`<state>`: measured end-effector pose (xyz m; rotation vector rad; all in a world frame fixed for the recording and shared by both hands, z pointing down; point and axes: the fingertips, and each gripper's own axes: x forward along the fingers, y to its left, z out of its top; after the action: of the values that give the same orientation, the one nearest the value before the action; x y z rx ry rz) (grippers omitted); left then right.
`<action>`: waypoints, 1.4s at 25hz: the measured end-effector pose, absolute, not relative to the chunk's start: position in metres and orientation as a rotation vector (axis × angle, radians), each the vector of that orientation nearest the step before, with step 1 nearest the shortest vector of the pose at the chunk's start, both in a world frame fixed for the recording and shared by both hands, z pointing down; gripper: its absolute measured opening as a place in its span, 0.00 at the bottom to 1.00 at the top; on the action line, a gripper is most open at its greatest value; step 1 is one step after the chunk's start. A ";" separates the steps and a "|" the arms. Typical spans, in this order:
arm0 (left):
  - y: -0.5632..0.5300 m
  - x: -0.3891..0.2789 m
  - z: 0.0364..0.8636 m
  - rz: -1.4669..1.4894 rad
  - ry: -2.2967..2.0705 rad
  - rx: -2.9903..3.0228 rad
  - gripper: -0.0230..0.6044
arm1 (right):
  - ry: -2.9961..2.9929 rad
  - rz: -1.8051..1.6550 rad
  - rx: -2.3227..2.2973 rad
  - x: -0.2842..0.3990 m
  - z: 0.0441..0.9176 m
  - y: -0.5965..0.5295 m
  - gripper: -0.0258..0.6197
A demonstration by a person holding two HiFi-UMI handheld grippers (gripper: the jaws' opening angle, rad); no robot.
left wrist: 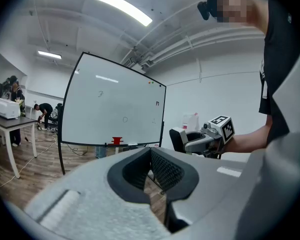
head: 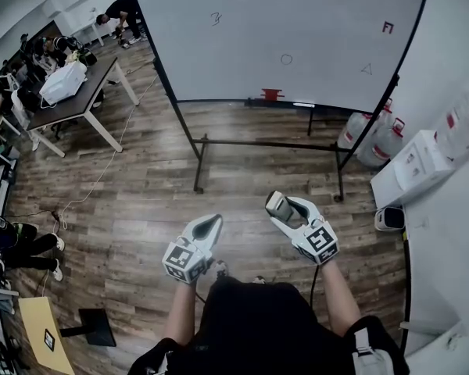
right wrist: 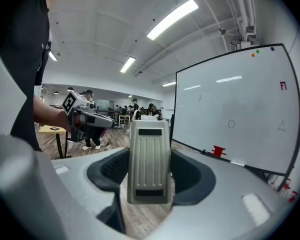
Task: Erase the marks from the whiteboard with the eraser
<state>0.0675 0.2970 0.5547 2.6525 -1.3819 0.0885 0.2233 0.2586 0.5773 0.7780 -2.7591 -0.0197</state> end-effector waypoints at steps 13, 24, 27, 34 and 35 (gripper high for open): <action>0.285 0.055 0.564 0.086 -1.394 2.620 0.05 | -2.763 0.035 0.761 0.211 0.582 0.241 0.44; 0.241 -0.005 0.559 0.041 -1.387 2.620 0.05 | -2.723 -0.034 0.790 0.156 0.572 0.198 0.44; 0.221 -0.022 0.557 0.032 -1.374 2.626 0.05 | -2.714 -0.043 0.814 0.141 0.570 0.180 0.44; 0.175 -0.055 0.554 0.045 -1.306 2.665 0.05 | -2.690 -0.043 0.865 0.110 0.567 0.144 0.44; 0.169 -0.060 0.553 0.047 -1.295 2.672 0.05 | -2.684 -0.044 0.878 0.106 0.566 0.139 0.44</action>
<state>-0.0597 0.1686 0.5532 2.6716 -1.2947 0.0475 0.1059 0.1388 0.5664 0.8777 -2.6839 -0.0441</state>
